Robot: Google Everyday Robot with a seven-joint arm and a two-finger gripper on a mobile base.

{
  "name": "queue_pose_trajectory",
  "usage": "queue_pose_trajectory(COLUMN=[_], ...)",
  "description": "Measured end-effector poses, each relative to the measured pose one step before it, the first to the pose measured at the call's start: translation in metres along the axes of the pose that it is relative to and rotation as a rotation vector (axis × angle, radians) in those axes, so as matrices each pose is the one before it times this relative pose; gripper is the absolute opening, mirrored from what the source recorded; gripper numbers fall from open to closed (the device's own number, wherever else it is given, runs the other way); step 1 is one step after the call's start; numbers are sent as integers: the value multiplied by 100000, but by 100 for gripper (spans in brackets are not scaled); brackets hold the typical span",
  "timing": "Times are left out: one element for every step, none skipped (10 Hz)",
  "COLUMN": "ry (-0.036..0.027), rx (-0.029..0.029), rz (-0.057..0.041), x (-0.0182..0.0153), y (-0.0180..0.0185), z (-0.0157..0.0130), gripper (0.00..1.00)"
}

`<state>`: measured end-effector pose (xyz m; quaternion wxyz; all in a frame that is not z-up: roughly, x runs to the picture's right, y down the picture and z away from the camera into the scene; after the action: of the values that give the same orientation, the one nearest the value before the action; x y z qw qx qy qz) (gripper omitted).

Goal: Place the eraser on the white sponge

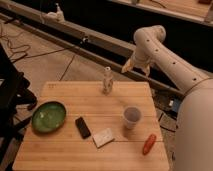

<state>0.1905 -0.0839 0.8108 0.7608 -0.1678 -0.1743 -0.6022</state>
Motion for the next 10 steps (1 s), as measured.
queue_pose_trajectory(ry=[-7, -6, -144, -2507, -3792, -3016, -3523, -3406, -3256, -1309], rx=[-4, 41, 282, 1381, 2446, 2223, 3091, 3473, 3837, 2636], rz=[-1, 3, -223, 535, 654, -75, -354, -139, -249, -809], x=[-2, 6, 5, -575, -1109, -932, -1117, -1128, -1171, -676], y=[1, -12, -63, -261, -695, -719, -1038, -1045, -1210, -990], z=[4, -12, 30, 141, 422, 477, 634, 667, 723, 587], gripper=[80, 80, 80, 80, 80, 80, 80, 80, 80, 80])
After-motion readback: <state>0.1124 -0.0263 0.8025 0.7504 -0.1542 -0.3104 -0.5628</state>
